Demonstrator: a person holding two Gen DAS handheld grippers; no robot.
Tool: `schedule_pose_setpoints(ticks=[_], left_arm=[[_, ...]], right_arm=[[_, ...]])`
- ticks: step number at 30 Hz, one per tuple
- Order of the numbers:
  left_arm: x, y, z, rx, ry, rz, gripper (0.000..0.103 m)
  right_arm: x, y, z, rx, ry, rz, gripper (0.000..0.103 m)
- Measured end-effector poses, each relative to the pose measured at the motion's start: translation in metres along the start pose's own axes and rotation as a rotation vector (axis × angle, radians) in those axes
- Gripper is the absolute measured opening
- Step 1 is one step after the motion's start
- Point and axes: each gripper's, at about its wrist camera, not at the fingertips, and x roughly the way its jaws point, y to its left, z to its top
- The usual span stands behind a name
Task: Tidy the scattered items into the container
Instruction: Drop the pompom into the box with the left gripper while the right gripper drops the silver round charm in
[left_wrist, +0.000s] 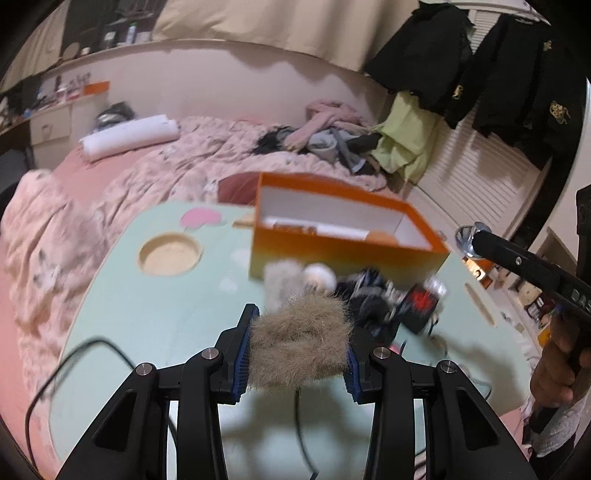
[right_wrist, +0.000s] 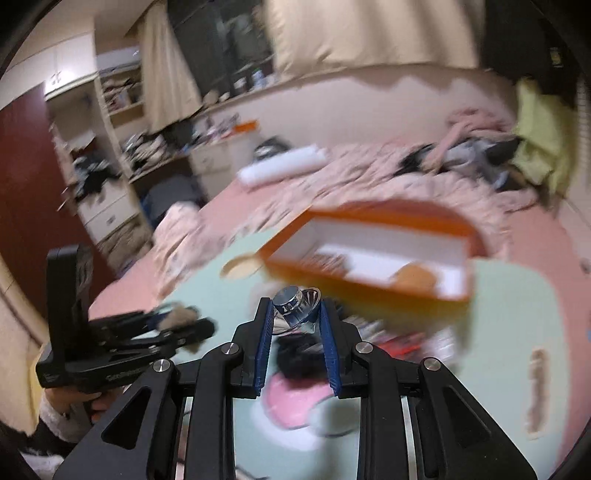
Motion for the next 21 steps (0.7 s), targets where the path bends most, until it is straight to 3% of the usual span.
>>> schedule_pose_setpoints(ticks=[3,10,17,21], left_arm=[[0.011,-0.009,0.025,0.033,-0.001,-0.017,0.039],[0.056,-0.028,0.077,0.073,0.044,-0.055,0.039],[0.102,-0.026,0.099,0.057,0.089,-0.004,0.04],[0.109,-0.018,0.1,0.022,0.077,0.009,0.054]], right_arm=[[0.002,-0.021,0.016,0.042,-0.005,-0.081,0.027],[0.043,-0.042,0.035,0.048,0.033,-0.176,0.027],[0.086,-0.063,0.046,0.06,0.108,-0.206,0.027],[0.102,-0.065,0.045,0.07,0.128,-0.206,0.027]])
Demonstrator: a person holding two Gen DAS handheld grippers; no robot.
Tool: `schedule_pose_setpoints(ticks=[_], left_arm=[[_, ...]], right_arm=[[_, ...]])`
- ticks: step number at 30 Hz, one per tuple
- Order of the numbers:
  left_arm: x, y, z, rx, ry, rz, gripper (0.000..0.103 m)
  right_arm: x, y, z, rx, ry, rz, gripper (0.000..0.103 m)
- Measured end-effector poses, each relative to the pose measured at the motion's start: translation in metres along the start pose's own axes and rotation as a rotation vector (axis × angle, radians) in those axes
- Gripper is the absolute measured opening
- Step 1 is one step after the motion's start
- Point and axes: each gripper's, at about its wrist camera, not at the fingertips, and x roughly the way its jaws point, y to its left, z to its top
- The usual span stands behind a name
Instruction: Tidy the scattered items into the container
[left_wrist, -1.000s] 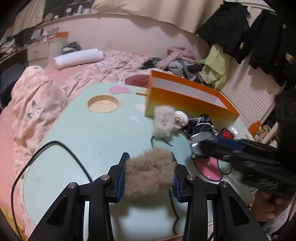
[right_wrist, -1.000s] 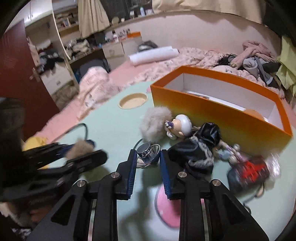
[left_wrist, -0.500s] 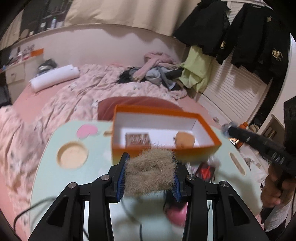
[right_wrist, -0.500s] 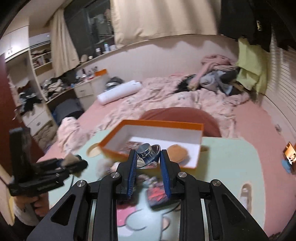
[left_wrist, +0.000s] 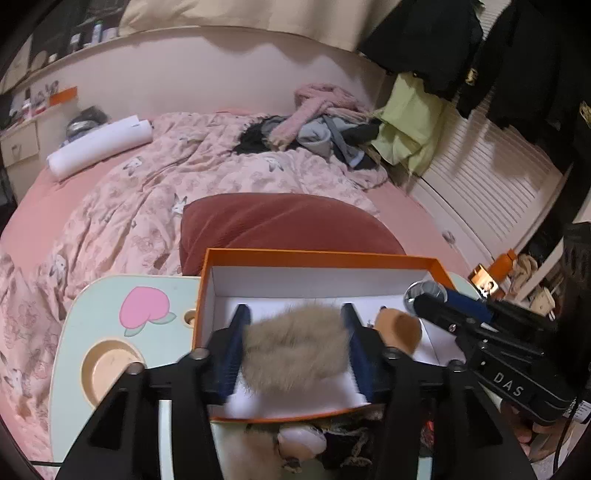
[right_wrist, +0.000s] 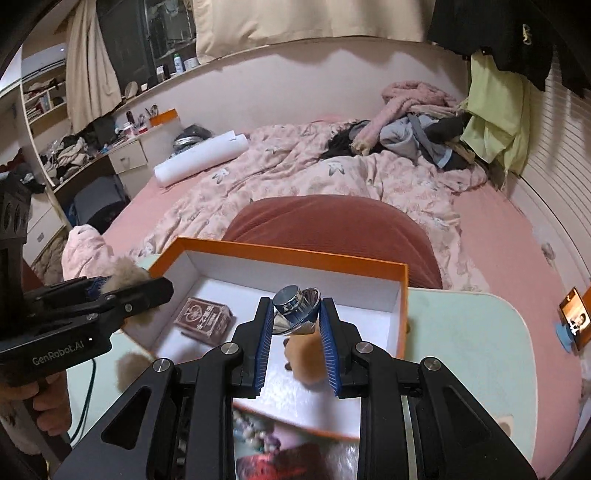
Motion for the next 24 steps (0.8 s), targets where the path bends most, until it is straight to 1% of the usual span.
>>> schedule_pose_setpoints(ticks=[2,4,6,7,8,9,10,12,15,19,22,24], left_arm=[[-0.002,0.003,-0.002,-0.019,-0.002,-0.008,0.056],[-0.005,0.004,-0.004,-0.022,-0.004,-0.013,0.066],[-0.01,0.004,-0.008,-0.023,-0.012,0.006,0.069],[-0.012,0.005,-0.009,-0.024,-0.013,0.012,0.071],[-0.015,0.005,-0.012,-0.026,-0.011,0.018,0.073],[-0.018,0.005,-0.015,-0.029,-0.001,0.025,0.077],[-0.021,0.005,-0.019,-0.03,0.009,0.028,0.078],[-0.027,0.005,-0.027,-0.019,0.012,0.026,0.078],[-0.041,0.003,-0.043,0.005,0.003,0.052,0.078],[-0.068,0.0,-0.068,0.025,-0.042,0.049,0.079],[-0.079,-0.001,-0.086,0.027,-0.038,0.059,0.08],[-0.083,-0.003,-0.1,0.031,-0.027,0.062,0.081]], right_arm=[[0.009,-0.004,0.001,0.02,0.037,0.033,0.027],[0.014,-0.007,0.001,0.032,0.07,0.051,0.028],[0.011,-0.007,-0.004,0.036,0.065,0.04,0.034],[0.008,-0.007,-0.007,0.038,0.059,0.033,0.041],[0.004,-0.007,-0.01,0.043,0.052,0.029,0.051],[0.0,-0.007,-0.013,0.056,0.05,0.03,0.058],[-0.003,-0.009,-0.015,0.078,0.053,0.037,0.07],[-0.015,-0.012,-0.022,0.124,0.049,0.084,0.071],[-0.032,-0.009,-0.031,0.142,0.037,0.106,0.071],[-0.067,0.006,-0.055,0.086,-0.03,0.058,0.071],[-0.083,0.018,-0.074,0.04,-0.056,0.033,0.071],[-0.088,0.023,-0.086,0.023,-0.056,0.014,0.071]])
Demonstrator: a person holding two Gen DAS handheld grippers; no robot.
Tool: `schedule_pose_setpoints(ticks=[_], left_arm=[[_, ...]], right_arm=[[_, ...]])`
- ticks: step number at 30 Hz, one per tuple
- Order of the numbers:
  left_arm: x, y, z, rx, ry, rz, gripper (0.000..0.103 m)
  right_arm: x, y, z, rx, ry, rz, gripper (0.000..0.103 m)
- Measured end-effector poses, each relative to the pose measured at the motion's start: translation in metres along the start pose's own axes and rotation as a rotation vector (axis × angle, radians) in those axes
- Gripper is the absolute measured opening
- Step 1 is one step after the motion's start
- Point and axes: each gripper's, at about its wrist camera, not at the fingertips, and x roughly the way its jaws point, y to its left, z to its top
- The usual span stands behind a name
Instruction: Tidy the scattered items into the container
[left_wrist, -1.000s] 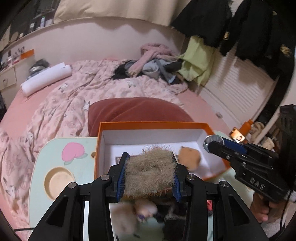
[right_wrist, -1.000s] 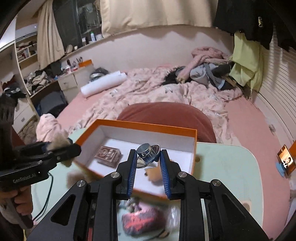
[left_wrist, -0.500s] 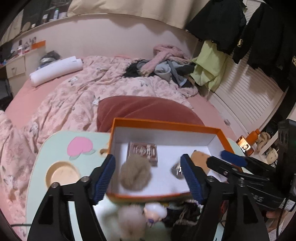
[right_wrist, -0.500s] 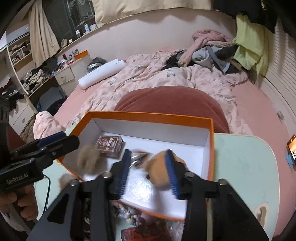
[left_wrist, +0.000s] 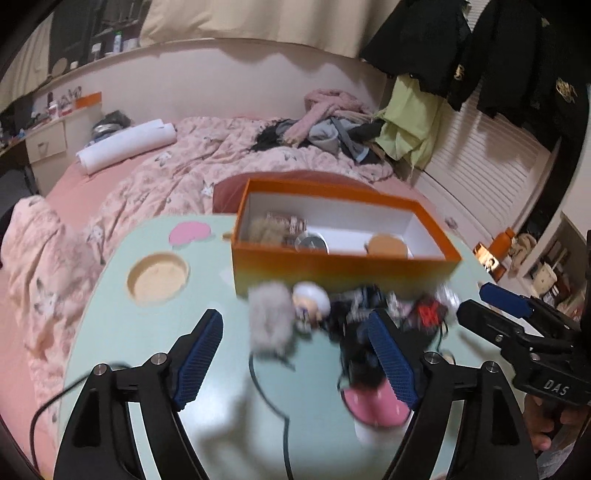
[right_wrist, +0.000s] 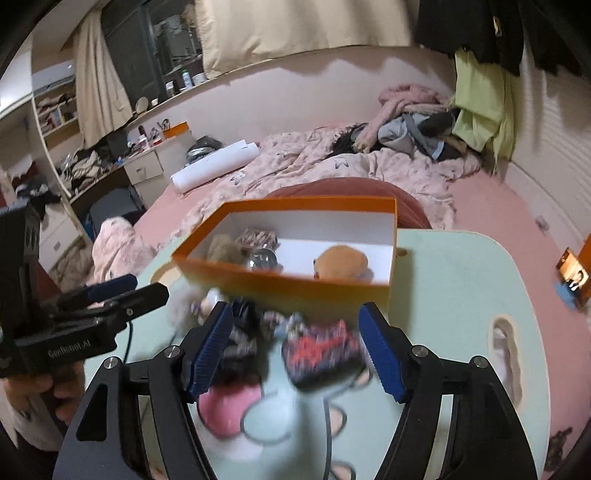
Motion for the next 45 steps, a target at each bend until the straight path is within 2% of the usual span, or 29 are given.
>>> schedule_pose_setpoints(ticks=[2,5,9,11,12,14,16,19,26,36,45], left_arm=[[0.001,-0.003,-0.012,0.004,0.022,0.011,0.081],[0.014,-0.007,-0.032,0.034,0.115,0.004,0.082],[0.029,-0.006,-0.047,0.042,0.173,0.033,0.082],[0.031,-0.008,-0.048,0.061,0.171,0.061,0.085],[0.033,-0.01,-0.049,0.075,0.171,0.072,0.09],[0.035,-0.015,-0.052,0.106,0.177,0.088,0.103],[0.035,-0.013,-0.053,0.102,0.169,0.087,0.103],[0.034,-0.01,-0.052,0.099,0.162,0.089,0.103],[0.034,-0.011,-0.053,0.101,0.152,0.085,0.103],[0.034,-0.01,-0.053,0.101,0.152,0.084,0.103],[0.034,-0.01,-0.053,0.101,0.15,0.082,0.103]], right_arm=[[0.0,0.002,-0.012,0.012,0.021,-0.012,0.071],[0.007,0.004,-0.028,0.033,0.084,-0.003,0.071],[0.013,0.007,-0.048,-0.001,0.111,-0.067,0.071],[0.021,0.005,-0.052,0.005,0.138,-0.082,0.071],[0.025,0.003,-0.054,0.009,0.147,-0.084,0.072],[0.025,0.006,-0.059,-0.013,0.138,-0.106,0.082],[0.028,0.011,-0.064,-0.061,0.134,-0.131,0.087],[0.032,0.016,-0.07,-0.101,0.141,-0.181,0.102],[0.034,0.018,-0.071,-0.12,0.135,-0.167,0.103],[0.034,0.03,-0.075,-0.205,0.13,-0.07,0.103],[0.029,0.026,-0.075,-0.173,0.111,-0.048,0.102]])
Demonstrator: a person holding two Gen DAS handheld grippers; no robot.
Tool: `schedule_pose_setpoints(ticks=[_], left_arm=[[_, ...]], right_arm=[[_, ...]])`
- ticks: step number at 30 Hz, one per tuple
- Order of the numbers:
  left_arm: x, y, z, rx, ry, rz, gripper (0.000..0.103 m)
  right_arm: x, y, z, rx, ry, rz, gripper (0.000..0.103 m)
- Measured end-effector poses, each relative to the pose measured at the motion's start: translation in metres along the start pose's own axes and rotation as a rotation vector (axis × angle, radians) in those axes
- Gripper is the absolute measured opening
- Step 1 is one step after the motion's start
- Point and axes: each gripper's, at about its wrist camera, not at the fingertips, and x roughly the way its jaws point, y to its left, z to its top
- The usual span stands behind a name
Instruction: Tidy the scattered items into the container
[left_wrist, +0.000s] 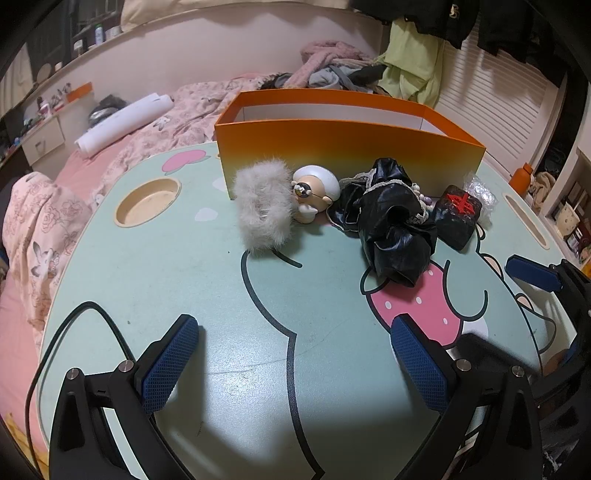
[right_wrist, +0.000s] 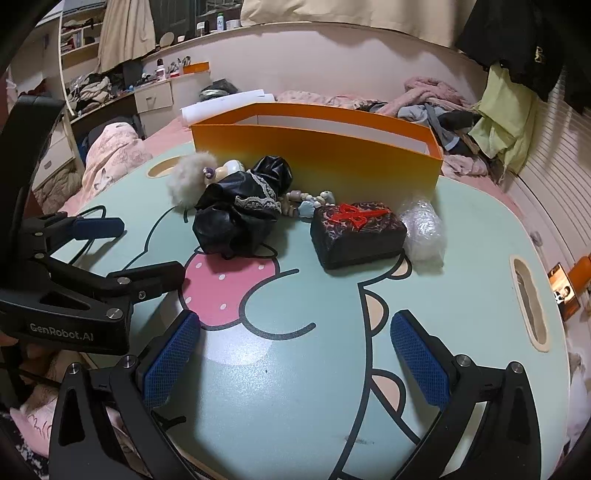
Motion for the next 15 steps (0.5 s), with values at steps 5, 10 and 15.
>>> schedule_pose_setpoints(ticks=[5,10,15], left_arm=[[0.0,0.0,0.0,0.0,-0.001,-0.001,0.103],[0.0,0.0,0.0,0.0,-0.001,-0.001,0.103],[0.0,0.0,0.0,0.0,-0.001,-0.001,0.103]], right_arm=[[-0.008,-0.024,0.013,0.094,-0.023,0.061,0.09],[-0.005,-0.038,0.033,0.138,-0.009,0.116,0.079],[-0.002,-0.031,0.051,0.1,-0.038,0.111,0.069]])
